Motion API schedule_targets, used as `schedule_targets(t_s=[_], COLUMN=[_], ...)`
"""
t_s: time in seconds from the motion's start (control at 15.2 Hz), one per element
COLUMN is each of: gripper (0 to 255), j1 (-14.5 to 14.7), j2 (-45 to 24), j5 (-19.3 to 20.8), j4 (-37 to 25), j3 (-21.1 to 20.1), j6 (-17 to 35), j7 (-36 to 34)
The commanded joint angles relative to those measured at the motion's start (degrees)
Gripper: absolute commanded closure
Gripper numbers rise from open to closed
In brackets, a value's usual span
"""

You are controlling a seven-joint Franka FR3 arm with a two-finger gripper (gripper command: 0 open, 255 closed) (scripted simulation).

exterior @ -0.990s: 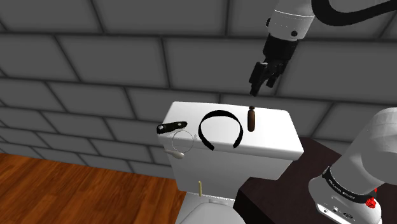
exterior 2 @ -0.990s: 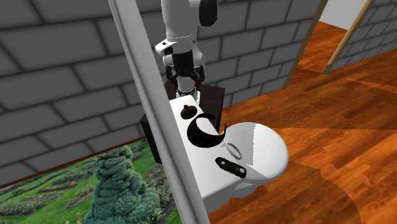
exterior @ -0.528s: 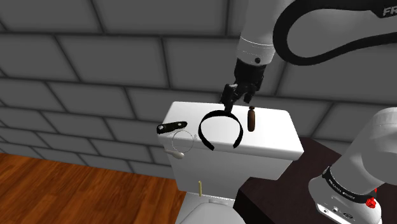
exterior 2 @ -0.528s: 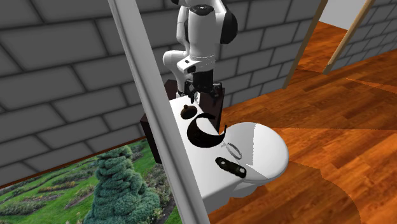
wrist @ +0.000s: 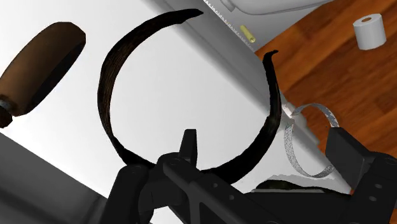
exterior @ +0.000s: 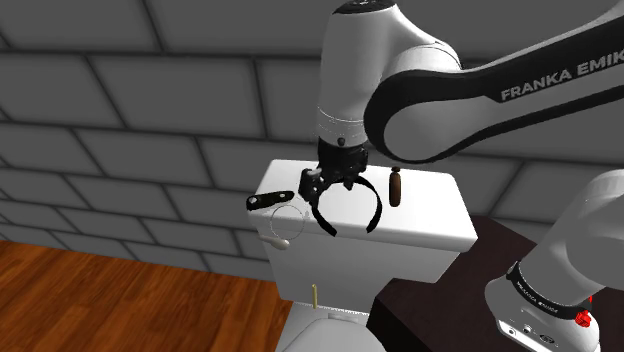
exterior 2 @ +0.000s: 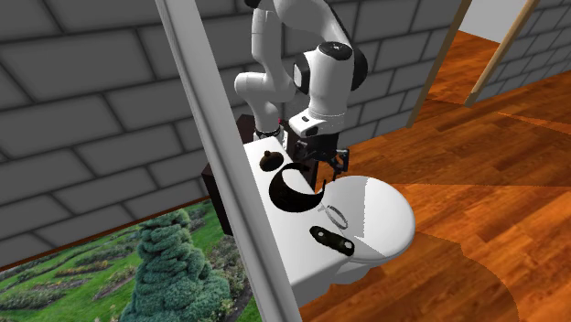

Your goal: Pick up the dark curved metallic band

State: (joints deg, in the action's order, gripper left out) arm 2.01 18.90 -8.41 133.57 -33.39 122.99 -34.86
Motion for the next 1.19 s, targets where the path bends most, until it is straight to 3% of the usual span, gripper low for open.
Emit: schedule_targets(t_s=[0.0, 0.66, 0.73, 1.12], gripper=[0, 0, 255, 255], j1=[-1.0, -1.5, -1.5, -1.5], j2=[-4.6, -8.3, -8.2, -8.2], j5=[3.0, 5.4, 5.4, 5.4], j4=[-1.9, 1.2, 1.2, 1.2], j3=[-3.2, -4.8, -4.8, -4.8], j6=[2.3, 8.6, 8.6, 8.6], j7=[-4.7, -7.1, -7.0, -7.0])
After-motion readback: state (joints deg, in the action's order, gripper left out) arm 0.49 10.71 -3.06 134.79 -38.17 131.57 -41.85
